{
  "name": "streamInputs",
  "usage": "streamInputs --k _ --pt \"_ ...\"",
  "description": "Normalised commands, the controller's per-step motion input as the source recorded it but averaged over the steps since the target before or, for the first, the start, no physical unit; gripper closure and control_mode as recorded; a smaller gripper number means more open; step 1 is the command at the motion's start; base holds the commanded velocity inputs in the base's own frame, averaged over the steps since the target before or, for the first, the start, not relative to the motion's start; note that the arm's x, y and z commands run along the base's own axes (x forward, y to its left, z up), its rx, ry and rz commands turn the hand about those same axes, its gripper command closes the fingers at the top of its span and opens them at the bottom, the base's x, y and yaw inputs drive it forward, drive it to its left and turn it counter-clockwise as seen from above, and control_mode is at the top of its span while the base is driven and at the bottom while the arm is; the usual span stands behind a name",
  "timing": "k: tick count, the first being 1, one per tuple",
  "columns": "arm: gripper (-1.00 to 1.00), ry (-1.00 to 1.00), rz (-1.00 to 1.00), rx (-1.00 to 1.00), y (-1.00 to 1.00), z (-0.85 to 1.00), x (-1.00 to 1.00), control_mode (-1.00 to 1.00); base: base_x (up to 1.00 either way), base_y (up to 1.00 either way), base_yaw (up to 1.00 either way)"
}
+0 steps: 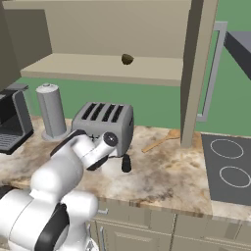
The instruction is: Pick the shaker and shaker from the counter and place them in the cabinet.
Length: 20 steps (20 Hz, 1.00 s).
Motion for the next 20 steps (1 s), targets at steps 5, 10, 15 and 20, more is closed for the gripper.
streamInputs --k 5,10,15,20 --pt "-1.00 0.00 0.00 -0.04 0.06 -0.17 0.10 -1.00 0.00 0.00 0.00" --pt "-1.00 0.00 0.00 -0.02 0.10 -0.16 0.12 -1.00 0.00 0.00 0.00" --pt "-1.00 0.00 0.00 0.00 0.17 -0.15 0.17 -1.00 0.00 0.00 0.00" --pt "-1.00 0.00 0.00 0.00 0.07 -0.13 0.11 -1.00 0.00 0.00 0.00"
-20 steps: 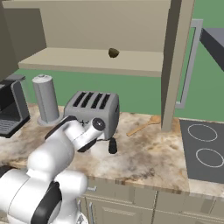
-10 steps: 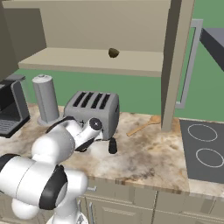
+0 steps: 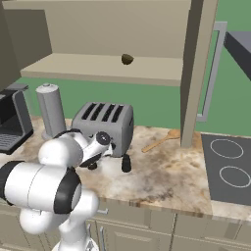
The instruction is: Pick the shaker and shaker from the counter and place them in the cabinet.
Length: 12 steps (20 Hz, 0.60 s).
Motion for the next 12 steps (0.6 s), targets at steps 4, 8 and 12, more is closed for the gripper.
streamInputs --k 4,8,12 --pt "1.00 0.00 0.00 -0.02 0.00 -0.10 0.04 -1.00 0.00 0.00 0.00" --pt "1.00 0.01 0.00 -0.01 0.00 0.00 0.00 -1.00 0.00 0.00 0.00" --pt "1.00 -0.04 0.00 0.02 0.00 0.23 -0.06 -1.00 0.00 0.00 0.00"
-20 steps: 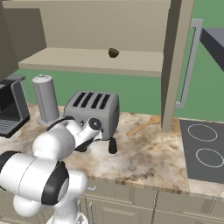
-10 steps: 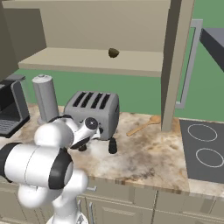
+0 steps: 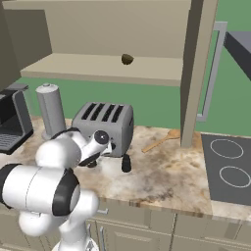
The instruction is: Pick the shaker and shaker from the counter and place them in the cabinet.
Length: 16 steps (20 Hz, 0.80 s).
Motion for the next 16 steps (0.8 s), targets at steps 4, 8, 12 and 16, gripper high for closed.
streamInputs --k 4,8,12,16 --pt "1.00 -0.07 0.01 0.02 -0.01 0.80 -0.31 -1.00 0.00 0.00 0.00" --pt "1.00 -0.04 0.03 0.00 -0.01 0.98 -0.46 -1.00 0.00 0.00 0.00" --pt "1.00 0.00 0.03 0.00 0.00 1.00 -0.49 -1.00 0.00 0.00 0.00" --pt "1.00 0.00 0.01 0.00 -0.01 1.00 -0.52 -1.00 0.00 0.00 0.00"
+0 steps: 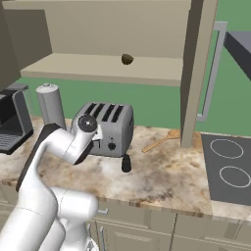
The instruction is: Pick the shaker and shaker from the counter and place them in the cabinet.
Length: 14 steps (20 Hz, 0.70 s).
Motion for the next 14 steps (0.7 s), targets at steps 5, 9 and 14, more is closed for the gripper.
streamInputs --k 5,9,14 --pt "1.00 -0.08 0.00 0.05 0.00 1.00 -0.33 -1.00 0.00 0.00 0.00" --pt "1.00 -0.16 0.00 0.07 0.00 1.00 -0.18 -1.00 0.00 0.00 0.00" --pt "1.00 -0.14 0.00 0.04 0.06 1.00 -0.12 -1.00 0.00 0.00 0.00"
